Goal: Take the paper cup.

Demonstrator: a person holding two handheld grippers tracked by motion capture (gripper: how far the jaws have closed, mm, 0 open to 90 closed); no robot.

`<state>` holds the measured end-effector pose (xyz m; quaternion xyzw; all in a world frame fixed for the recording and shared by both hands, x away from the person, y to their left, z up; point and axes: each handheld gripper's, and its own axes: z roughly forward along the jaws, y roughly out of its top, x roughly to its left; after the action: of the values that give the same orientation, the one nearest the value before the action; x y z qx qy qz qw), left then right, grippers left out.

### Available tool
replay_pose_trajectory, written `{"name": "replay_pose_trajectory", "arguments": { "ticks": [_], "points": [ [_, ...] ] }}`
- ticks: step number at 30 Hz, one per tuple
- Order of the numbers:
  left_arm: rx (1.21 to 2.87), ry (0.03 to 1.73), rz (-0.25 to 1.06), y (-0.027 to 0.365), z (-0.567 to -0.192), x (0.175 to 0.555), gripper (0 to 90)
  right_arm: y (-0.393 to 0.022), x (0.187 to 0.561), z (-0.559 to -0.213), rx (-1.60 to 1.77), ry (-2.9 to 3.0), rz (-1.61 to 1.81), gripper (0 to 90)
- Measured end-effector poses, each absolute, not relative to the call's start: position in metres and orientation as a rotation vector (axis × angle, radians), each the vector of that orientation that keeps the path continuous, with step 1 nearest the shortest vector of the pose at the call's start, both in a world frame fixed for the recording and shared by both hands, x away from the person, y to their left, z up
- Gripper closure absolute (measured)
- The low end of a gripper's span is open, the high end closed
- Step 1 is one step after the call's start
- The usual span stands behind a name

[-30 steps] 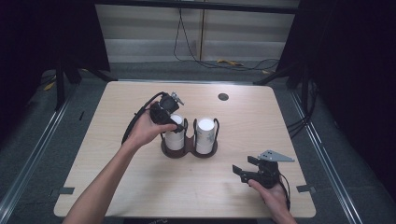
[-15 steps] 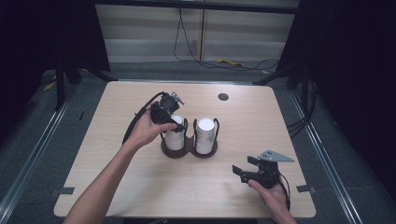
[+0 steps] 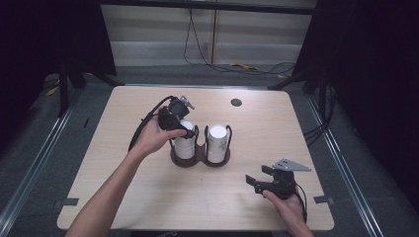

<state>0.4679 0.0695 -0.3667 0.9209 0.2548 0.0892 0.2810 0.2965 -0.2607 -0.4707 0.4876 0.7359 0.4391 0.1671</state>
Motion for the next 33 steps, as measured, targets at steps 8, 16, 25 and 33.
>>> {"name": "replay_pose_trajectory", "arguments": {
  "ticks": [8, 16, 25, 33],
  "points": [
    [2.455, 0.696, 0.227, 0.072, -0.366, 0.469, 35.2, -0.261, 0.297, -0.471, 1.387, 2.097, 1.252, 21.6],
    [2.440, 0.702, 0.225, 0.073, -0.362, 0.469, 35.5, -0.261, 0.297, -0.471, 1.389, 2.097, 1.253, 21.6],
    [2.453, 0.694, 0.254, 0.070, -0.360, 0.462, 35.4, -0.261, 0.297, -0.471, 1.389, 2.098, 1.252, 21.6],
    [2.405, 0.711, 0.243, 0.077, -0.356, 0.464, 35.4, -0.261, 0.297, -0.471, 1.389, 2.097, 1.252, 21.6]
  ]
}}
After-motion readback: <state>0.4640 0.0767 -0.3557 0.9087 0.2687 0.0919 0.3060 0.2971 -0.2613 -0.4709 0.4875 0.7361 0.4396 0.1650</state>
